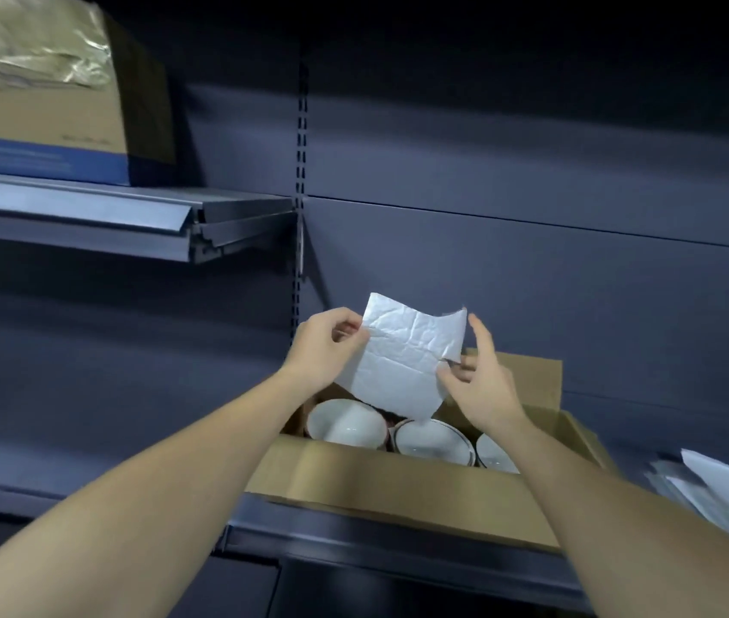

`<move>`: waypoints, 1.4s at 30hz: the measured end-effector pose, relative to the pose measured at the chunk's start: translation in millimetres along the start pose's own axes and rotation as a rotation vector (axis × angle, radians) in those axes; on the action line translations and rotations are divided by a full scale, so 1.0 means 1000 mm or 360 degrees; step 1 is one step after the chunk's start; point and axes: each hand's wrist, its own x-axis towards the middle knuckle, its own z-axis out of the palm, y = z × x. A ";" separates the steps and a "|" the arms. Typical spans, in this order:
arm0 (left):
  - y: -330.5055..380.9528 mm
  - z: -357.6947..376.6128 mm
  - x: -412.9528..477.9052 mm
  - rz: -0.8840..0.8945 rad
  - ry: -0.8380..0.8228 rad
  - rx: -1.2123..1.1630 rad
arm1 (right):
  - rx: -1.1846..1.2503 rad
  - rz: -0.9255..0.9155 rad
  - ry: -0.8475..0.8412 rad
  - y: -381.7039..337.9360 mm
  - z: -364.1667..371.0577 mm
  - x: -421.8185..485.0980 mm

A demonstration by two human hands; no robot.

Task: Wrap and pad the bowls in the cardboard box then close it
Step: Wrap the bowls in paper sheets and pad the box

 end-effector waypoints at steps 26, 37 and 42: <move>-0.080 -0.009 -0.016 -0.0552 -0.0450 0.0255 | -0.0060 0.0150 -0.0293 0.034 0.059 0.005; -0.085 -0.013 -0.011 -0.0540 -0.0682 0.0415 | -0.0154 0.0325 -0.0572 0.038 0.067 0.006; -0.078 -0.020 -0.018 -0.0486 -0.0767 0.0516 | -0.0200 0.0364 -0.0714 0.028 0.058 -0.002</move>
